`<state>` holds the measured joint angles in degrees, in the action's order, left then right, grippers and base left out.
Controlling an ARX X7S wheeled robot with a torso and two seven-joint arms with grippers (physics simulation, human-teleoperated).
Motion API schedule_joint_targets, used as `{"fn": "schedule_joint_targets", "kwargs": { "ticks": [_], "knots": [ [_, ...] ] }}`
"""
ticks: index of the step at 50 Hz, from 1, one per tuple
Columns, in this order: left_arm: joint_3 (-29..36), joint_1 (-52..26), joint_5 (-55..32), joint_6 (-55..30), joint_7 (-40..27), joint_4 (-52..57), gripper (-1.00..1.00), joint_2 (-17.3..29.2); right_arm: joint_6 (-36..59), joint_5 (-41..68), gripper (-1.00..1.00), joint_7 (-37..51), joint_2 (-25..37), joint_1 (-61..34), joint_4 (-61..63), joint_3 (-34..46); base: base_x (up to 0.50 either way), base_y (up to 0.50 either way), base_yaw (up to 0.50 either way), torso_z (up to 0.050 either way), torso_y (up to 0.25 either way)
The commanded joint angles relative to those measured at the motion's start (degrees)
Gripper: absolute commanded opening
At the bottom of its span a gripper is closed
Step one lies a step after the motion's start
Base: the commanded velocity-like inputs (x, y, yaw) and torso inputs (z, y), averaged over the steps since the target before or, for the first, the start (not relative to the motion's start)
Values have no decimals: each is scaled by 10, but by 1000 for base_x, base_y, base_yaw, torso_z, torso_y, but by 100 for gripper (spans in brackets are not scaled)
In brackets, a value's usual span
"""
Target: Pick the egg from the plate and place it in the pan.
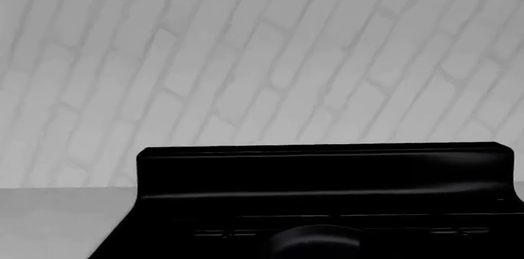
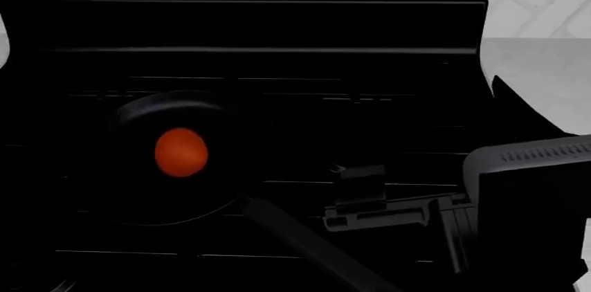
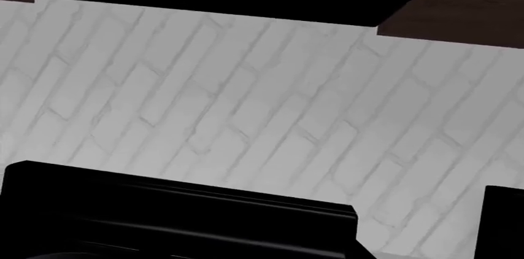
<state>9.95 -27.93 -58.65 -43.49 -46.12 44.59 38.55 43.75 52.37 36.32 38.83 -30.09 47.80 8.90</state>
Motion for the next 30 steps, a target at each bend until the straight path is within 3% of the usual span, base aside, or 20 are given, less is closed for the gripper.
{"fn": "schedule_joint_targets", "kwargs": {
  "ticks": [1, 23, 30],
  "knots": [
    [16, 80, 123, 63, 40, -4, 100, -24, -27, -35, 100, -23, -21, 23, -8, -3, 0, 0, 0, 0, 0],
    [25, 111, 170, 99, 46, -27, 100, -28, -60, -72, 100, -21, -38, 57, -22, 11, 0, 0, 0, 0, 0],
    [96, 90, 285, 91, 30, -47, 100, -19, -105, -205, 100, -35, -33, 61, -46, 81, 0, 0, 0, 0, 0]
  ]
}}
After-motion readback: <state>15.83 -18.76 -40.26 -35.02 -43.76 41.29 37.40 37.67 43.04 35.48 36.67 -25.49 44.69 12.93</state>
